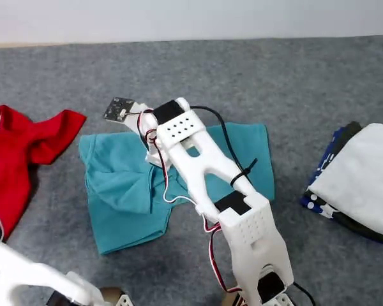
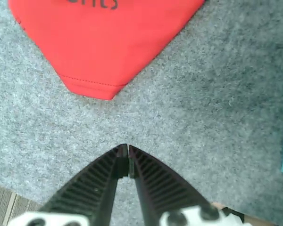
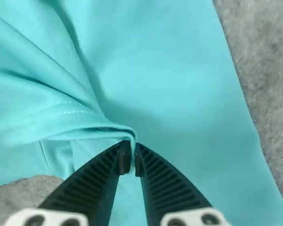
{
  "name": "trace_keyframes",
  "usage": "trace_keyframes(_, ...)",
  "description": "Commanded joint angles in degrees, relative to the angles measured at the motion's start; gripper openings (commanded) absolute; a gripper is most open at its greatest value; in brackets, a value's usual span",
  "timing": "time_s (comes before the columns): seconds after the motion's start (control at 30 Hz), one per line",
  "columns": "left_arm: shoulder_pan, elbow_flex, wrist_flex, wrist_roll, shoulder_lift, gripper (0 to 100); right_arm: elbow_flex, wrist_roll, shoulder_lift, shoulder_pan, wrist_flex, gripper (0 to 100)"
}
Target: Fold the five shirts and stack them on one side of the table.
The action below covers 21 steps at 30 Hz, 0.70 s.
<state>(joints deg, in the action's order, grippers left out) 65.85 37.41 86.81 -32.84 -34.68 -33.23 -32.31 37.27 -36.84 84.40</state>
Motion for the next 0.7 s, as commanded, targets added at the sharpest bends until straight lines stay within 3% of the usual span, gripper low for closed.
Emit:
trace_keyframes(0.0,-0.4,-0.3,-1.1,-0.2,-1.4,1,-2.9,-0.3,-2.2,-1.5,3.6,8.3)
trace_keyframes(0.13,-0.4,-0.3,-1.1,-0.2,-1.4,1,-2.9,-0.4,-6.2,-2.6,9.5,17.1)
trace_keyframes(0.37,-0.5,-0.3,-1.1,-0.2,-1.4,1,-2.5,-0.4,-10.9,-8.6,18.4,16.9)
trace_keyframes(0.67,-0.4,-0.3,-1.1,-0.2,-1.4,1,0.9,-7.0,-8.7,-16.1,15.0,17.3)
